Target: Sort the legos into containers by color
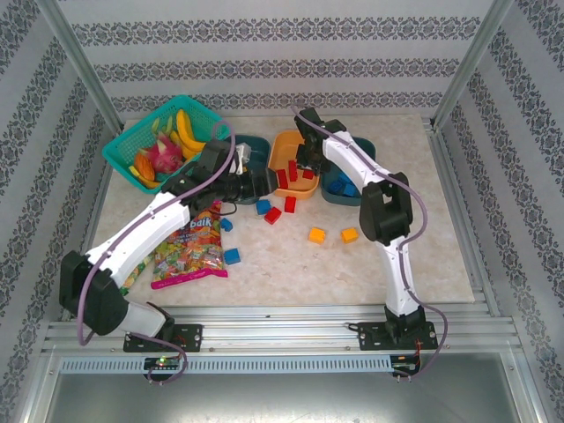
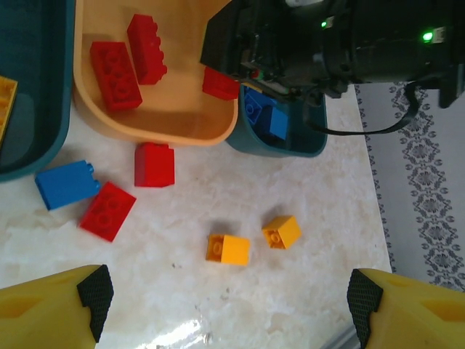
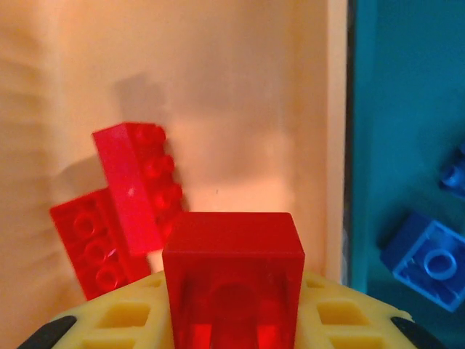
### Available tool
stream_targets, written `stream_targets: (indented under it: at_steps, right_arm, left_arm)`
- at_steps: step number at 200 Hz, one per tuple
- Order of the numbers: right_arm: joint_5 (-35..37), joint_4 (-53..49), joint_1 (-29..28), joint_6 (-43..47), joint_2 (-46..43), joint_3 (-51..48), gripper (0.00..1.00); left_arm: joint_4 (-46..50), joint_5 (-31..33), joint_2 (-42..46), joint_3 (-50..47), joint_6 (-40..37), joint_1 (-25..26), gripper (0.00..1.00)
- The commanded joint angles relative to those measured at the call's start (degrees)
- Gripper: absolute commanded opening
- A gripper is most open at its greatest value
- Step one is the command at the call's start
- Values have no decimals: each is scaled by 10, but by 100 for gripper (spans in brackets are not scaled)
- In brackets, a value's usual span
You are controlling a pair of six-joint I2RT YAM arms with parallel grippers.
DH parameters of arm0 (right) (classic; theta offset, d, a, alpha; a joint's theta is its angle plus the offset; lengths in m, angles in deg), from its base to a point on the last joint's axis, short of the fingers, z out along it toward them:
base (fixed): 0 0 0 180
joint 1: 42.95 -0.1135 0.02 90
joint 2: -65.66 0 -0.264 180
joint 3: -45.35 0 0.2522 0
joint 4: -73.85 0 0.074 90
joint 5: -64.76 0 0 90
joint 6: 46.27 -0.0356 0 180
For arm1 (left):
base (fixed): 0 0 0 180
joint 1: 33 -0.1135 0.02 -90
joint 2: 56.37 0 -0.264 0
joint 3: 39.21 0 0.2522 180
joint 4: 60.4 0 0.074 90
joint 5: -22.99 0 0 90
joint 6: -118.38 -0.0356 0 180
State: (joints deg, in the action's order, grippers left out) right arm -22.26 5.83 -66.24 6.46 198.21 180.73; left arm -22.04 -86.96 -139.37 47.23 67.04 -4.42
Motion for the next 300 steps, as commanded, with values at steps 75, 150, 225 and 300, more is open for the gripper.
stream_targets:
  at_steps: [75,150,225,300]
  right_arm:
    - [-57,-43,1,-37,80,76,34]
    - [-66,-66,-8,-53,73,139,61]
    - [-41,-46,-8,-40,-86,98,65]
    - [-27,95,-23,-10,-477,-416,61]
  left_arm:
    - [-22,-16,-72,72,-10,-26,86]
    - [2,-13,-53,55,-17,-34,86]
    - [31,-40,-52,58,-32,-26,85]
    - [69,-46,-117,87,-52,50,80]
